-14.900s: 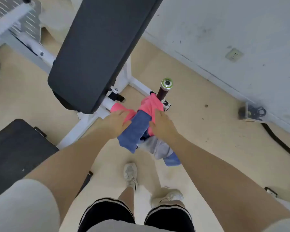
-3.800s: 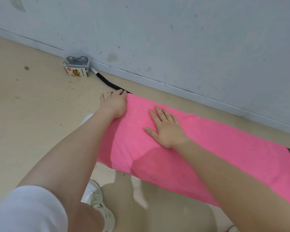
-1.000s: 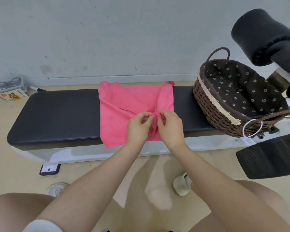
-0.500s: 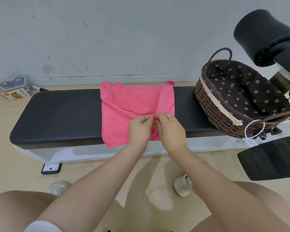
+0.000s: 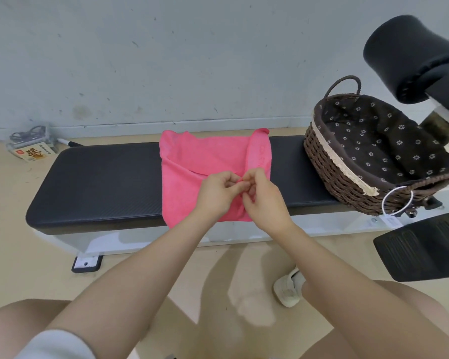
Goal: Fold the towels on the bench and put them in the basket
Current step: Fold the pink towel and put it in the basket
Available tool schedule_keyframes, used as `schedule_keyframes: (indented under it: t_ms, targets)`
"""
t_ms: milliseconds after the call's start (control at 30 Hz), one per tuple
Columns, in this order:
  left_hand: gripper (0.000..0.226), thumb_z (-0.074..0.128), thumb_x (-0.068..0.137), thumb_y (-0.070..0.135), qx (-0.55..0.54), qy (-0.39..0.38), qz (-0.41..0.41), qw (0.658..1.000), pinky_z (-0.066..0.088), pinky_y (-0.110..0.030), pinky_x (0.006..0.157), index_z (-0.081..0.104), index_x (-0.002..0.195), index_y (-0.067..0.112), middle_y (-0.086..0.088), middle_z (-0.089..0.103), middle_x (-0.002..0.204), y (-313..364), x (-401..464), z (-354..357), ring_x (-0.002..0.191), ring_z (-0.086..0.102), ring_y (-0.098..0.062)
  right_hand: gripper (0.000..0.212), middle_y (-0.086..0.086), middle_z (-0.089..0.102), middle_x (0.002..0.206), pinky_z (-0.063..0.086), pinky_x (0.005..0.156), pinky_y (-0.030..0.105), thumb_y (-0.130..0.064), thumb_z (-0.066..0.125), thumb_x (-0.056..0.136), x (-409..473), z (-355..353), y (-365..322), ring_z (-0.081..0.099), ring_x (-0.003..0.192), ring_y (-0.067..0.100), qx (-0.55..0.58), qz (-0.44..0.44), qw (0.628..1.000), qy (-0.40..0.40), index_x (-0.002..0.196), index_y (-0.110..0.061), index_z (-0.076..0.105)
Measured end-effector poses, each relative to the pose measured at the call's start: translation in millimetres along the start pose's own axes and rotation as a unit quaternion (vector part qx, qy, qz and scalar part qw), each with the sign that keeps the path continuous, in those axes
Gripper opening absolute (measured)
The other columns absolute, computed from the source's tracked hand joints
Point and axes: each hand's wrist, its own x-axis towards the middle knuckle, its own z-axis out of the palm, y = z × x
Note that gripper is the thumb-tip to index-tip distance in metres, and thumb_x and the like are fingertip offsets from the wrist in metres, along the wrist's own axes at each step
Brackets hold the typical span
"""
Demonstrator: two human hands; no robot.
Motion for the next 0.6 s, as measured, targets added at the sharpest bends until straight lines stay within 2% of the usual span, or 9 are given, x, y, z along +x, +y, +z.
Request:
schedule_keyframes:
  t_ms: [100,200,300,467,600]
  targets:
    - [0.022,0.065,0.085,0.01,0.021,-0.01,0.028,0.999,0.049,-0.031,0.074,0.063,0.068,0.025,0.007,0.065,0.067,14,3,-9,0.059,0.059,-0.001,0.024,-0.002,0.056,0.096,0.044,0.067,0.037,-0.004,0.048,0.089,0,-2,-11,0.054,0.084,0.022,-0.031,-0.027,0.999,0.033,0.113,-0.008,0.047]
    - [0.022,0.061,0.088,0.017,0.029,0.028,0.055,0.998,0.049,-0.033,0.071,0.063,0.067,0.024,0.005,0.063,0.063,34,4,-23,0.06,0.056,-0.009,0.034,0.006,0.057,0.111,0.041,0.069,0.036,-0.005,0.048,0.088,7,-8,-21,0.058,0.094,0.028,-0.092,-0.041,0.993,0.067,0.122,-0.008,0.046]
    - [0.025,0.056,0.092,0.015,-0.06,0.083,0.048,0.994,0.046,-0.025,0.063,0.061,0.068,0.019,0.009,0.059,0.054,60,-1,-40,0.052,0.052,-0.004,0.046,0.006,0.057,0.115,0.039,0.068,0.035,-0.004,0.049,0.084,18,-18,-29,0.059,0.093,0.031,-0.128,-0.003,0.988,0.089,0.129,-0.012,0.042]
    - [0.022,0.049,0.096,0.017,-0.252,0.159,0.039,0.954,0.047,-0.013,0.055,0.057,0.076,0.017,0.002,0.062,0.071,104,-10,-75,0.053,0.06,0.001,0.04,0.005,0.054,0.113,0.04,0.066,0.035,0.0,0.046,0.083,20,-36,-44,0.057,0.093,0.03,-0.089,0.055,0.986,0.131,0.12,-0.014,0.046]
    - [0.018,0.048,0.097,0.021,-0.327,0.199,0.025,0.923,0.051,-0.012,0.057,0.057,0.081,0.019,0.005,0.065,0.077,111,-23,-98,0.062,0.064,-0.001,0.037,0.004,0.052,0.121,0.038,0.066,0.032,-0.001,0.044,0.087,15,-47,-45,0.057,0.097,0.028,-0.159,0.082,0.976,0.126,0.12,-0.015,0.045]
